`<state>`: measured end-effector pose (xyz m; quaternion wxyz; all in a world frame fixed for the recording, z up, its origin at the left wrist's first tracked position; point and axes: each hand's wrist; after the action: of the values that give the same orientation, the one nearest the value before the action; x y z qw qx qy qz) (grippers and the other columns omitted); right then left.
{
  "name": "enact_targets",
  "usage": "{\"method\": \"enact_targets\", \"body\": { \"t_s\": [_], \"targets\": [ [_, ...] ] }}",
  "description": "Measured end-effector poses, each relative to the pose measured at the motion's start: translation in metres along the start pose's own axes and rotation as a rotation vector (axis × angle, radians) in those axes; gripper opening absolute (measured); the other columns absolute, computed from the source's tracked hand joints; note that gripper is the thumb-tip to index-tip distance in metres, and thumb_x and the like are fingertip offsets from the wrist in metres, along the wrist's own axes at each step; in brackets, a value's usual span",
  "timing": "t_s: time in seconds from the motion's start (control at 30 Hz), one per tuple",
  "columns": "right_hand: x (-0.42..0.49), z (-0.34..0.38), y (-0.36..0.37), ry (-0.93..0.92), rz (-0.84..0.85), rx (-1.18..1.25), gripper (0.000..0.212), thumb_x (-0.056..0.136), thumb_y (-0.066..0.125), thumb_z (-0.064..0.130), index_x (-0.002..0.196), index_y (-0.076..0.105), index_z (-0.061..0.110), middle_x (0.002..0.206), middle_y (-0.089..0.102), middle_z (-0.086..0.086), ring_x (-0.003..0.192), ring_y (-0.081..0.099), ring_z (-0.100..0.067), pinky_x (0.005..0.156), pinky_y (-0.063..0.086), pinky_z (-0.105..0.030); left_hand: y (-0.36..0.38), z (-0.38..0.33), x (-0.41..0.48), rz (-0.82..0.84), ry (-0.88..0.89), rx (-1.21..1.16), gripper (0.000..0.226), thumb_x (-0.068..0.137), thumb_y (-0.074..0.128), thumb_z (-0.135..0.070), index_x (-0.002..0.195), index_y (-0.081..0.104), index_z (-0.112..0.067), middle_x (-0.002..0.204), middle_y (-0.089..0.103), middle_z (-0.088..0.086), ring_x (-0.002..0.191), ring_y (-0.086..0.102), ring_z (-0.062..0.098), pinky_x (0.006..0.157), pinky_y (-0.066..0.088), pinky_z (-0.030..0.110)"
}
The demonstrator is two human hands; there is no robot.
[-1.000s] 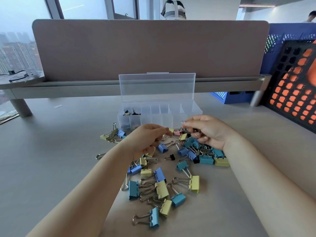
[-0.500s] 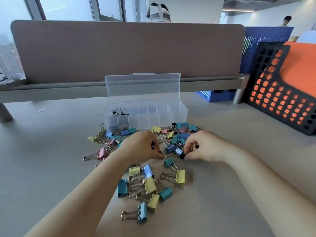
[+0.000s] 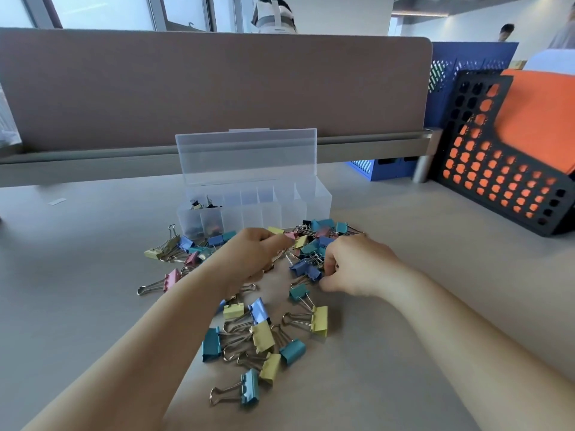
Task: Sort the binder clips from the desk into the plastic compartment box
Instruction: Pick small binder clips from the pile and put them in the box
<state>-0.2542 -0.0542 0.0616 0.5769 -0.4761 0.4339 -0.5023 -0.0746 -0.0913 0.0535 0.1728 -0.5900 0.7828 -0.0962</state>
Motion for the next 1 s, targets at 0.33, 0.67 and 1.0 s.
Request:
{"method": "enact_targets", "body": {
  "t_s": [0.33, 0.67, 1.0],
  "targets": [
    [0.011, -0.034, -0.011, 0.143, 0.241, 1.178, 0.019, 0.087, 0.055, 0.017, 0.071, 0.05, 0.01, 0.063, 0.044, -0.002, 0.044, 0.028, -0.008, 0.038, 0.015, -0.018, 0.0, -0.007, -0.002, 0.302, -0.335, -0.933, 0.021, 0.085, 0.035, -0.018, 0.085, 0.049, -0.003, 0.072, 0.052, 0.011, 0.05, 0.048, 0.012, 0.035, 0.04, 0.015],
    [0.019, -0.044, -0.007, 0.112, 0.194, 1.692, 0.018, 0.078, 0.062, 0.025, 0.076, 0.061, 0.007, 0.064, 0.048, -0.003, 0.04, 0.032, -0.006, 0.031, 0.016, -0.013, 0.017, -0.006, -0.004, 0.075, -0.075, -0.212, 0.021, 0.093, 0.057, -0.03, 0.084, 0.064, -0.012, 0.06, 0.043, -0.003, 0.042, 0.031, 0.005, 0.036, 0.022, 0.013],
    [0.013, -0.033, -0.011, 0.004, 0.014, 0.431, 0.019, 0.072, 0.082, 0.032, 0.083, 0.072, 0.02, 0.063, 0.053, 0.012, 0.051, 0.045, 0.0, 0.044, 0.032, -0.011, 0.026, 0.005, -0.004, -0.173, 0.365, 0.936, 0.033, 0.09, 0.054, -0.049, 0.123, 0.053, -0.043, 0.094, 0.053, -0.01, 0.083, 0.048, 0.012, 0.061, 0.037, 0.025]
  ]
}}
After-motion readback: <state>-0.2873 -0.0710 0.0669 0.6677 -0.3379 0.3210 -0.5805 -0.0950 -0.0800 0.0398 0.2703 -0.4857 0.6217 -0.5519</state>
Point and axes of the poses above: each hand's wrist, its own x-axis towards the middle knuckle, its own y-axis out of the palm, z = x × y
